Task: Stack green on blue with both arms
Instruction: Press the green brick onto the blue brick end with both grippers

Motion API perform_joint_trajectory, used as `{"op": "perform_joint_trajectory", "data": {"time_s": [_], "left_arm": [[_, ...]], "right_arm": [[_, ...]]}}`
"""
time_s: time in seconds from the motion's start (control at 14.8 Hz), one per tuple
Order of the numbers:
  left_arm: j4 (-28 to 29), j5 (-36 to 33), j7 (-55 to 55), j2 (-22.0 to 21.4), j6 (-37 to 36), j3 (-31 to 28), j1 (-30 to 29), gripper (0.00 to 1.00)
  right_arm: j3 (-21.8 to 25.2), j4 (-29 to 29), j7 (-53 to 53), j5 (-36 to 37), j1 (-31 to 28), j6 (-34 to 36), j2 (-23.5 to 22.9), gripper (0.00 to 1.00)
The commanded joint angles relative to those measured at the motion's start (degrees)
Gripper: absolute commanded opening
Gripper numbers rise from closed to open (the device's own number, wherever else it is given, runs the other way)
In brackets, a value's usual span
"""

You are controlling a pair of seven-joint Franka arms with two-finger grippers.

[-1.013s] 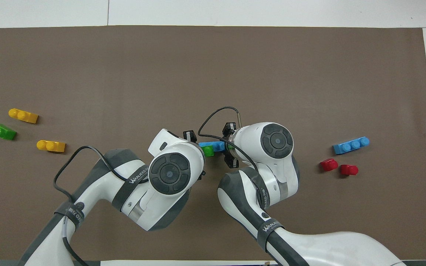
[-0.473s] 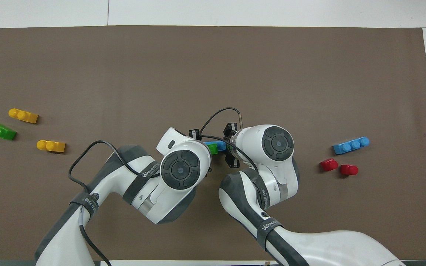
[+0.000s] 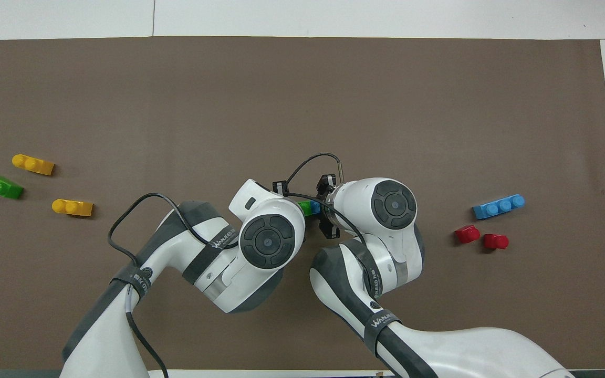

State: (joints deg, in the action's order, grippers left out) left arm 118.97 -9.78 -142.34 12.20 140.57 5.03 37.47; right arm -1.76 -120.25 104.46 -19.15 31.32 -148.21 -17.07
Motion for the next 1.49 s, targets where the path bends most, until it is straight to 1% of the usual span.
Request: {"op": "perform_joint_trajectory", "data": {"time_s": [0.0, 0.14, 0.2, 0.27, 0.34, 0.68, 0.74, 0.81, 0.88, 0.95, 1.01, 1.28, 1.42], "left_arm": [[-1.2, -2.8, -1.4, 2.4, 0.8, -1.2, 1.0, 0.0], [-1.2, -3.1, 0.0, 2.6, 0.8, -1.1, 0.6, 0.0], [-1.2, -3.1, 2.7, 2.7, 0.8, -1.0, 0.5, 0.0], [-1.2, -3.1, 3.9, 2.6, 0.4, -1.0, 0.5, 0.54], [-1.2, -3.1, 4.4, 2.2, 0.1, -1.0, 0.4, 1.0], [-0.5, -3.0, 7.7, -1.0, -2.3, -0.9, -1.7, 1.0], [-0.5, -3.1, 8.3, -1.5, -2.7, -0.9, -2.2, 1.0], [-0.4, -3.0, 9.1, -2.1, -3.4, -0.9, -3.2, 1.0], [-0.4, -3.0, 10.1, -2.7, -4.2, -0.8, -4.1, 1.0], [-0.3, -3.0, 12.0, -3.3, -5.2, -0.8, -4.8, 1.0], [-0.4, -2.9, 14.0, -3.7, -6.4, -0.8, -5.8, 1.0], [-0.6, -2.4, 26.5, -4.6, -10.7, -0.8, -9.9, 1.0], [-0.9, -2.4, 33.2, -4.6, -12.8, -0.9, -12.1, 1.0]], "right_arm": [[0.0, -0.8, -1.8, -1.2, -0.1, -1.4, 0.5, 0.0], [0.0, -0.8, -1.8, -1.2, -0.2, -1.4, 0.5, 0.0], [0.0, -0.8, -1.8, -1.2, -0.2, -1.4, 0.5, 0.0], [0.0, -0.8, -1.8, -1.2, -0.3, -1.4, 0.5, 0.0], [0.0, -0.8, -1.8, -1.2, -0.4, -1.3, 0.5, 0.0], [0.0, -0.8, -1.8, -1.2, -0.6, -1.1, 0.5, 0.0], [0.0, -0.7, -1.8, -1.2, -0.6, -0.9, 0.5, 0.07], [0.0, -0.6, -1.8, -1.2, -0.6, -0.9, 0.5, 0.31], [0.0, -0.5, -1.9, -1.2, -0.6, -0.9, 0.5, 0.66], [0.0, -0.3, -1.8, -1.2, -0.9, -0.6, 0.5, 0.72], [0.0, -0.2, -1.8, -1.2, -1.1, -0.5, 0.5, 0.8], [0.0, -0.2, -2.0, -1.2, -2.0, -0.1, 0.5, 0.83], [0.0, 0.0, -4.4, -1.2, -4.1, 1.3, 0.7, 0.84]]}}
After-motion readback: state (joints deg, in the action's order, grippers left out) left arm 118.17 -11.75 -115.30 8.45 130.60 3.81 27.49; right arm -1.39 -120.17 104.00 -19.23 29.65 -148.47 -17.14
